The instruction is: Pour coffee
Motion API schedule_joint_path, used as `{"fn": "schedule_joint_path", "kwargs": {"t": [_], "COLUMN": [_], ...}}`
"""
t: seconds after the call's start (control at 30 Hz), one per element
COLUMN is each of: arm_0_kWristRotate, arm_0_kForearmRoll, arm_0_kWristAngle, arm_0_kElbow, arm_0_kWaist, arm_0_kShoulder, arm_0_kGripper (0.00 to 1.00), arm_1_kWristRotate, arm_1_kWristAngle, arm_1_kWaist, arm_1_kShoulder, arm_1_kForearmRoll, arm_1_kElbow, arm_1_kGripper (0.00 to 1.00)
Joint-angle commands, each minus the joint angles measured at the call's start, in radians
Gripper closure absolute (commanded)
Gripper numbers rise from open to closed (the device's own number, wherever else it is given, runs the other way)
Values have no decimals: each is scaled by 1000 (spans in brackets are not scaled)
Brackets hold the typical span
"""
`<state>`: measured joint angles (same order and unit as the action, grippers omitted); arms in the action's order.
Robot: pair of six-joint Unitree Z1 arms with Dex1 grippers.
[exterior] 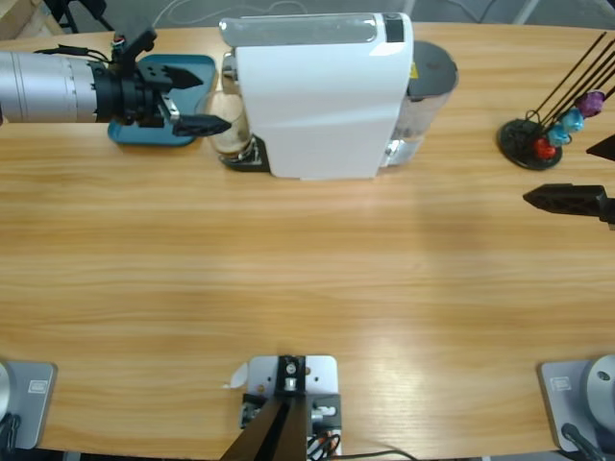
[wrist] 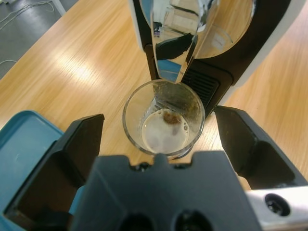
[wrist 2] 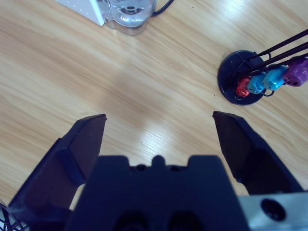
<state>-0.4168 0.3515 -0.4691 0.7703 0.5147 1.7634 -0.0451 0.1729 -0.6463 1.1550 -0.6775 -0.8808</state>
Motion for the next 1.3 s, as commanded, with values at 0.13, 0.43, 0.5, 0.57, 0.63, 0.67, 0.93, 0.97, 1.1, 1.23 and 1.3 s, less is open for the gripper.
{"fn": "schedule_joint_path", "kwargs": {"t": [0.13,0.43,0.5,0.57,0.63,0.67,0.93,0.97,1.1,1.23,1.3], "arm_0_kWristRotate": [3,3,3,1,0,1,-2,0,-3,0,3], "arm_0_kForearmRoll": [46,69,69,70,70,71,73,74,75,77,102], "arm_0_kWristAngle": [-19,-11,-11,-10,-4,-2,-9,-8,-9,-29,-47], "arm_0_kElbow": [7,6,2,-2,-3,-2,-2,-2,-2,-4,-17], "arm_0_kWaist": [18,27,30,30,30,30,33,33,33,31,27], "arm_0_kShoulder": [95,126,130,131,136,138,156,157,168,169,169], "arm_0_kGripper": [0,0,17,33,34,35,522,577,794,1000,1000], "arm_1_kWristRotate": [-4,-4,-4,-4,-3,-2,-2,-2,-2,-2,-2], "arm_1_kWristAngle": [2,-3,-3,-3,-3,-3,-3,-3,-3,-3,-3], "arm_1_kWaist": [-9,-9,-9,-9,-9,-9,-9,-9,-9,-9,-9], "arm_1_kShoulder": [32,43,44,45,45,45,46,47,48,48,48], "arm_1_kForearmRoll": [-13,-16,-16,-16,-16,-17,-18,-19,-19,-19,-20], "arm_1_kElbow": [3,-2,-2,-3,-3,-3,-3,-3,-4,-4,-4], "arm_1_kGripper": [0,0,0,0,0,0,0,0,0,0,0]}}
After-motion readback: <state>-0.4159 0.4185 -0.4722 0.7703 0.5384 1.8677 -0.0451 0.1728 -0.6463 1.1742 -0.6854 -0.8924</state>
